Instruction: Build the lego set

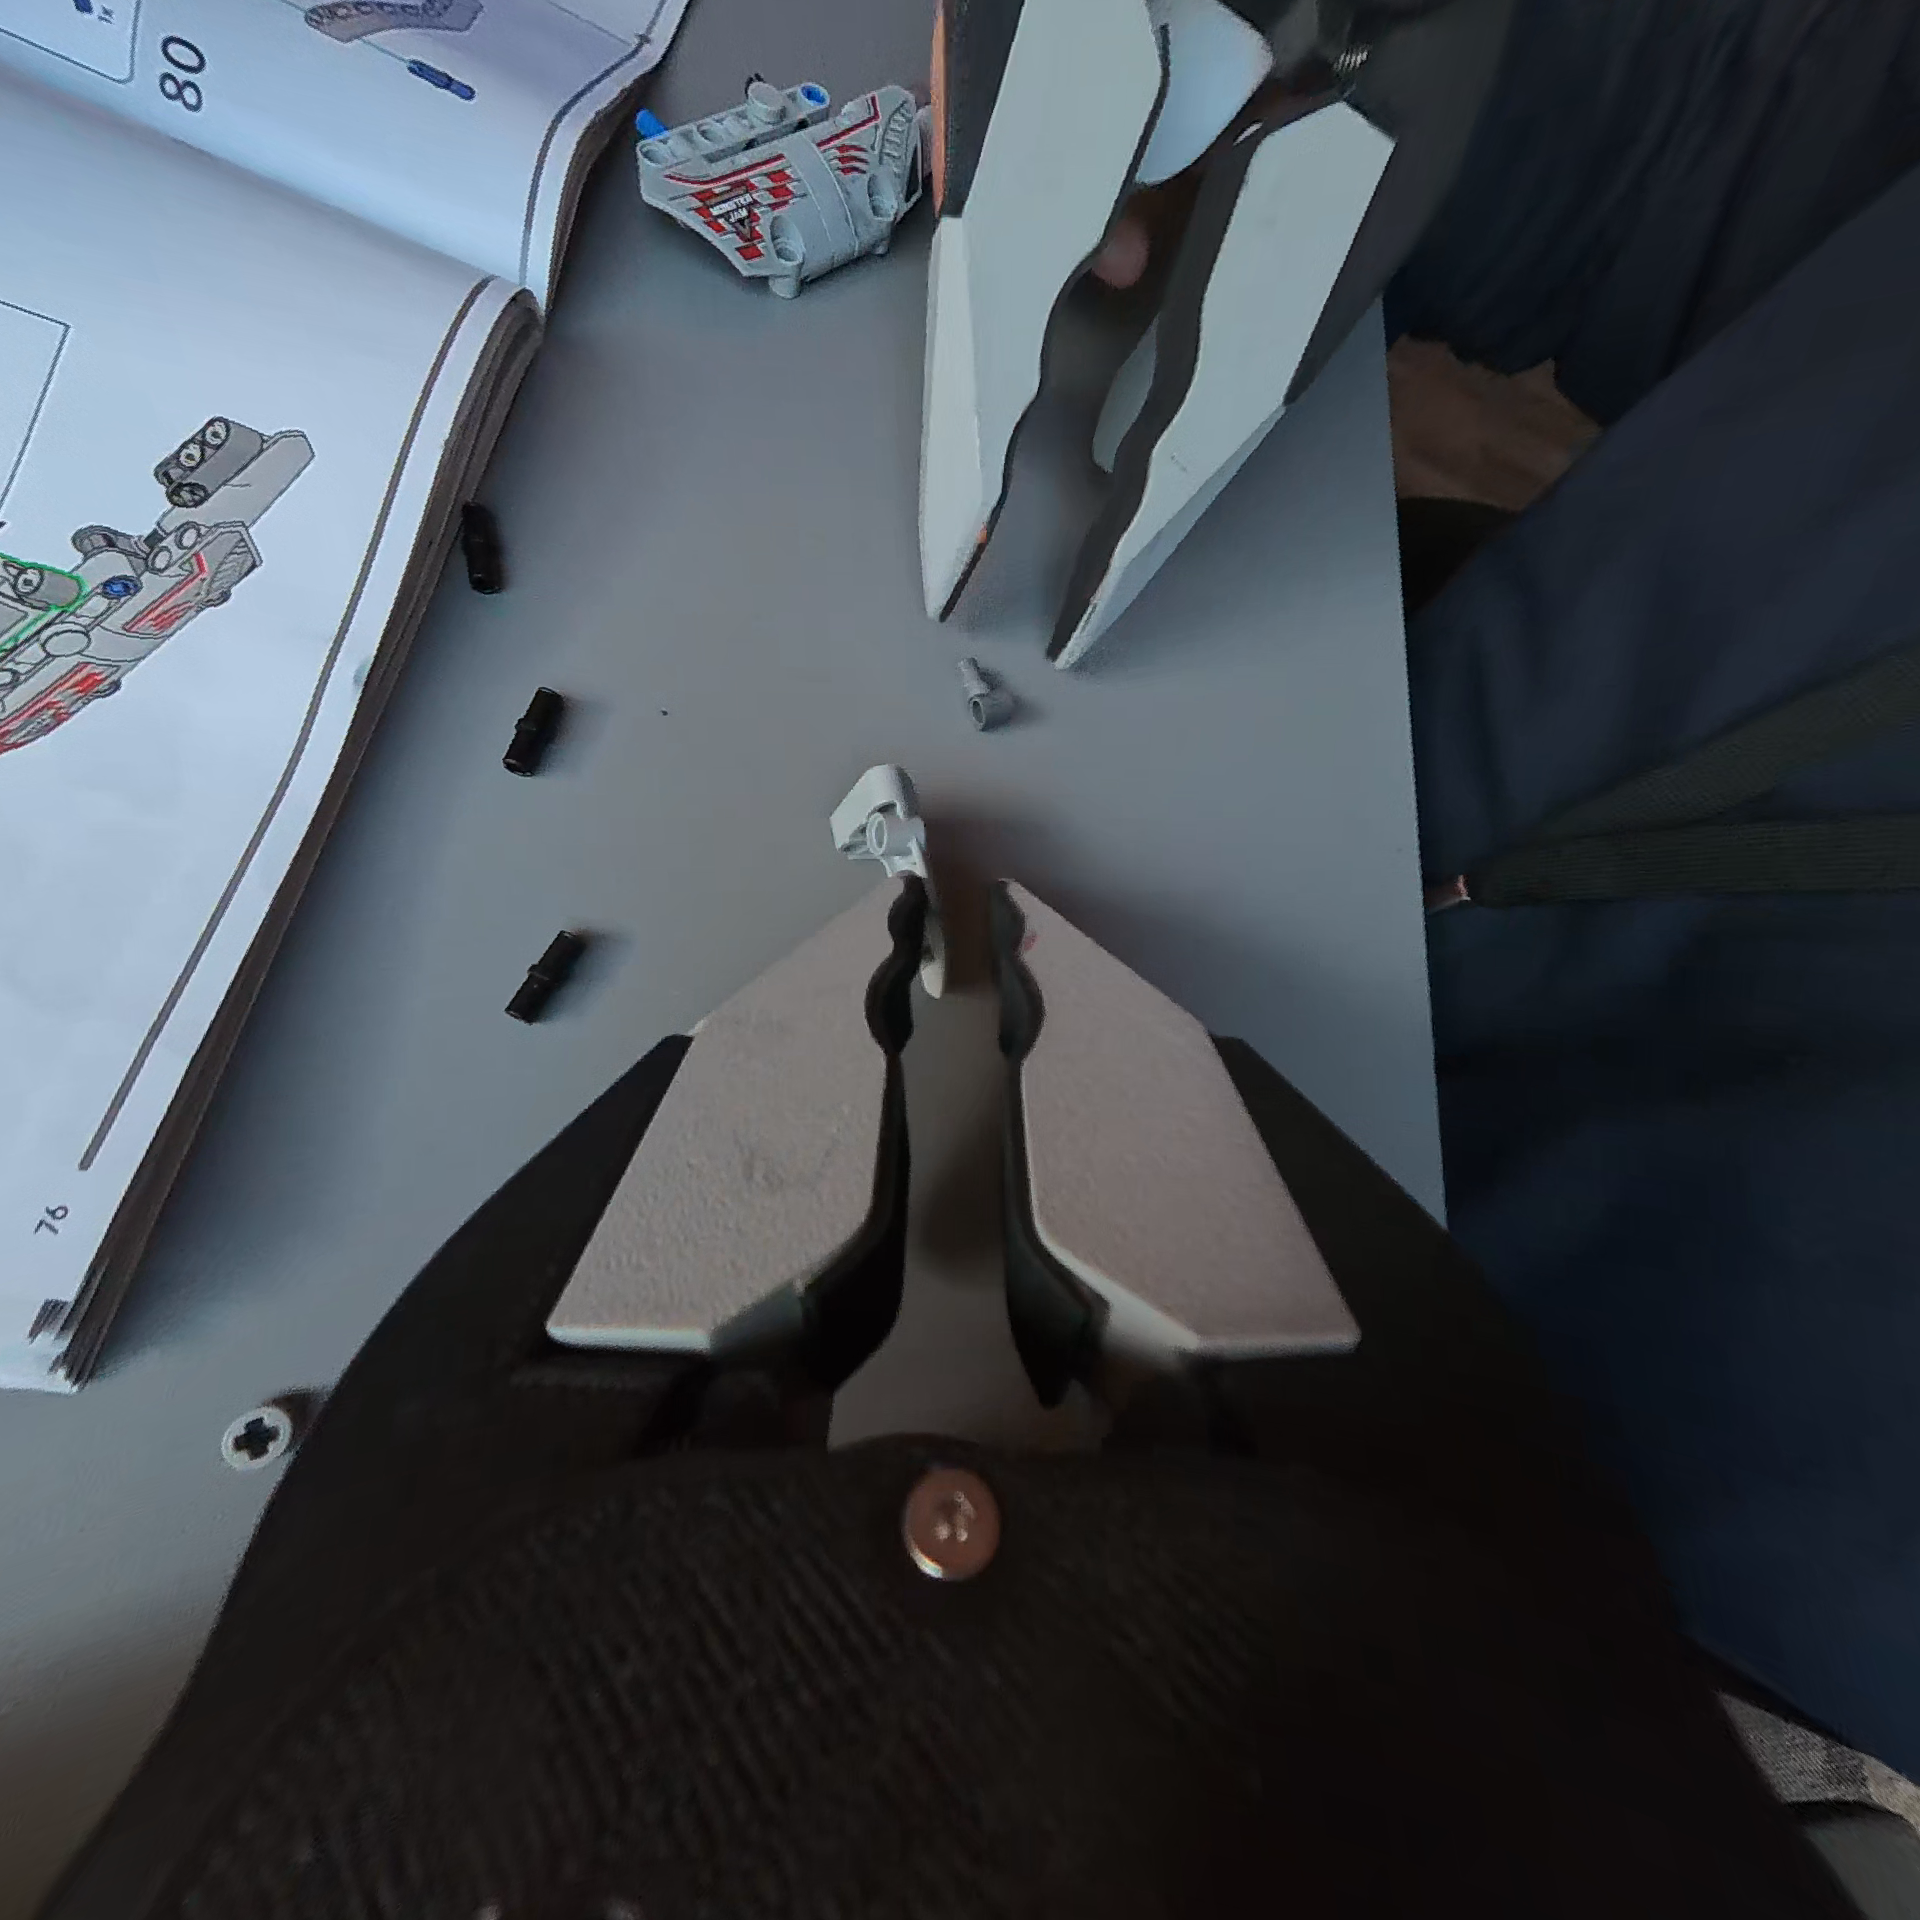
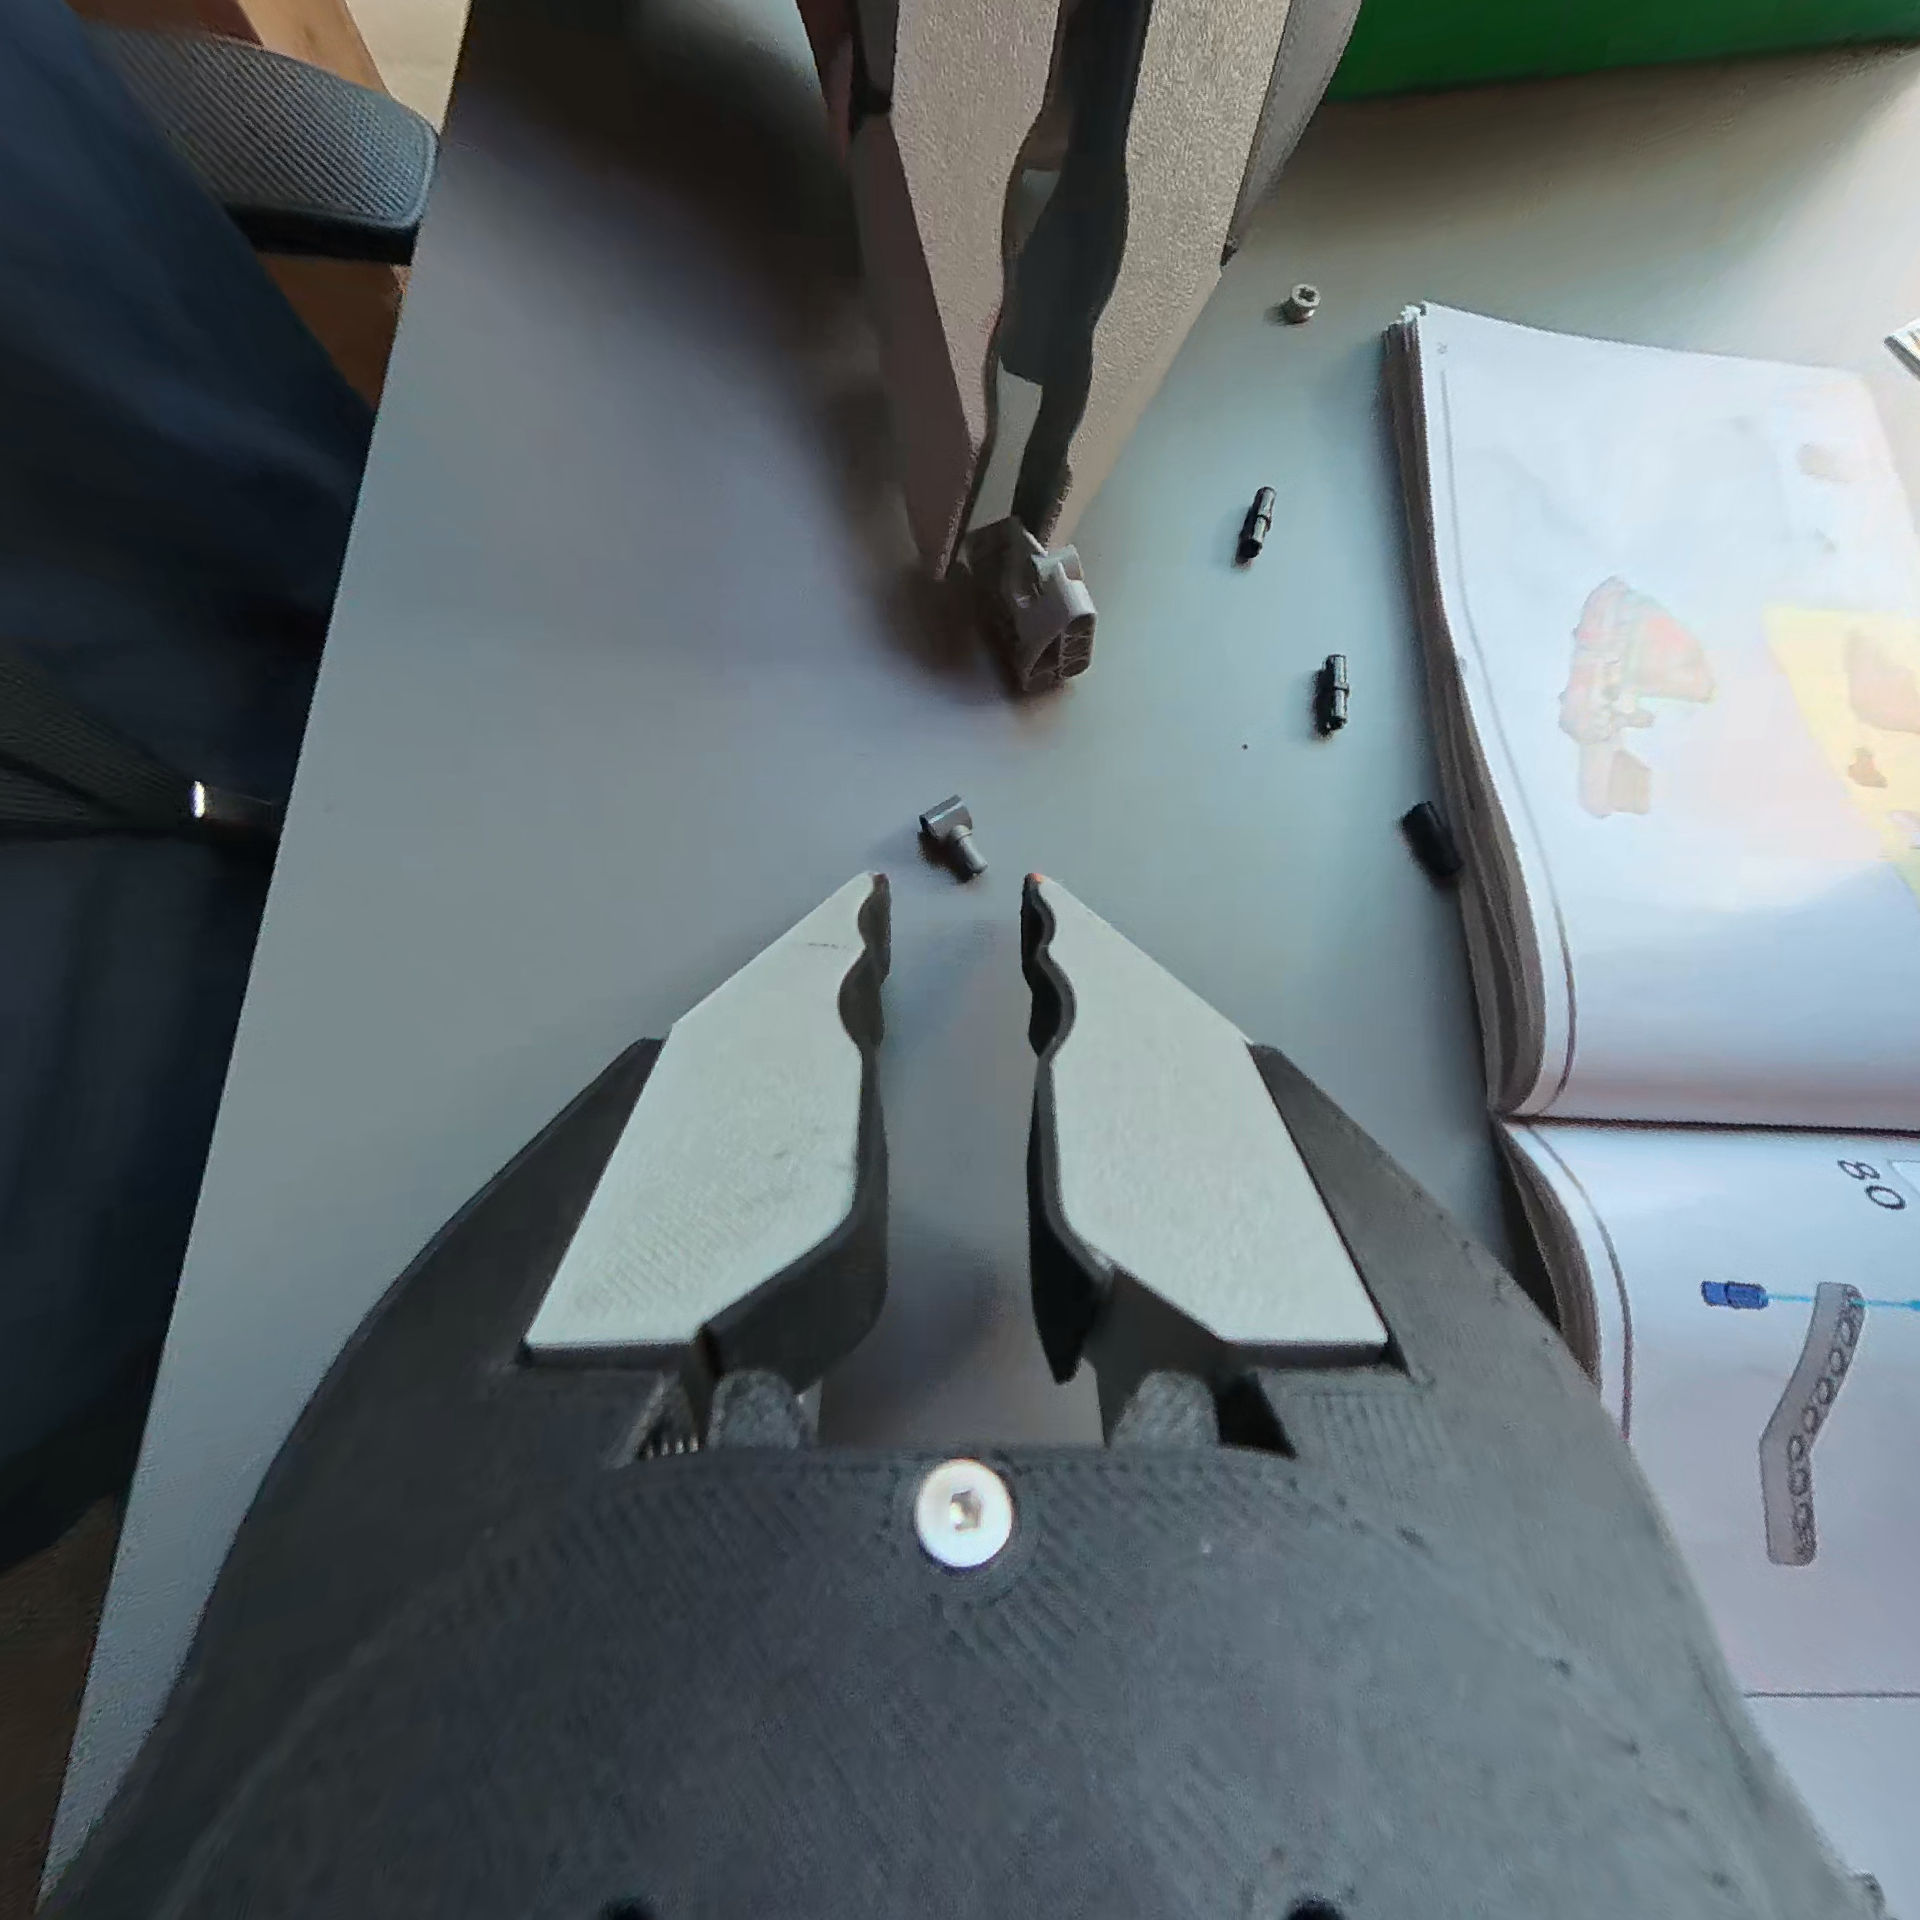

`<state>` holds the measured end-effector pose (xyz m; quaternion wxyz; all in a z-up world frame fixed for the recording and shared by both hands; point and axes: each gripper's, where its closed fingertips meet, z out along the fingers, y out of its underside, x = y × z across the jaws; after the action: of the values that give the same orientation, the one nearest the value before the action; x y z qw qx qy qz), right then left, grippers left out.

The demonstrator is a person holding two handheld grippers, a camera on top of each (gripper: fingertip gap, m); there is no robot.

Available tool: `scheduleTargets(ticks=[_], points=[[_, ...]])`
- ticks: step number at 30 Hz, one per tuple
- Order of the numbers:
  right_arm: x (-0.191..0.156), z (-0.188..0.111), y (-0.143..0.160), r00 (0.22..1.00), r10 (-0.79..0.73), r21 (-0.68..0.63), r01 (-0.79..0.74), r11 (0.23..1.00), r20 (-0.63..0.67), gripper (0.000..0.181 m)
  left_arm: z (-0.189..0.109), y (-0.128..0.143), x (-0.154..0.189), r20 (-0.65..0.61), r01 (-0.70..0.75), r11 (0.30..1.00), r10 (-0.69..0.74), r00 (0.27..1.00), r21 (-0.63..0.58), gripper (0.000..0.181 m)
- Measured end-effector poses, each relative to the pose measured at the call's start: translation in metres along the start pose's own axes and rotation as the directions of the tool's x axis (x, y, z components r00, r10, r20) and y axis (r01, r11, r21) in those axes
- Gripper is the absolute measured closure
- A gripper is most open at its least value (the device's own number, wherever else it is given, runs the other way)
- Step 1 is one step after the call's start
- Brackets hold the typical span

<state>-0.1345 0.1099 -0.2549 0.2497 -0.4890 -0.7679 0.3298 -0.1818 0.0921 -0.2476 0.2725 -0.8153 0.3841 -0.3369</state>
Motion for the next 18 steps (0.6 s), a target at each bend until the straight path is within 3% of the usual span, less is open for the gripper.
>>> scheduleTargets(ticks=[5,10,18], points=[[0.004,0.007,-0.004,1.000,-0.018,-0.010,0.018,1.000,-0.007,0.162,0.000,0.001,-0.001,0.024,-0.029,1.000,0.029,0.999,-0.002,0.175],[0.001,0.011,-0.003,0.999,-0.050,-0.028,0.050,0.998,0.009,0.179,-0.002,0.002,-0.001,0.043,-0.038,0.999,0.039,0.998,-0.014,0.174],[-0.003,0.010,-0.002,0.998,-0.055,-0.027,0.056,0.998,0.019,0.178,-0.012,0.008,-0.009,0.184,-0.054,0.998,0.060,0.981,-0.039,0.167]])
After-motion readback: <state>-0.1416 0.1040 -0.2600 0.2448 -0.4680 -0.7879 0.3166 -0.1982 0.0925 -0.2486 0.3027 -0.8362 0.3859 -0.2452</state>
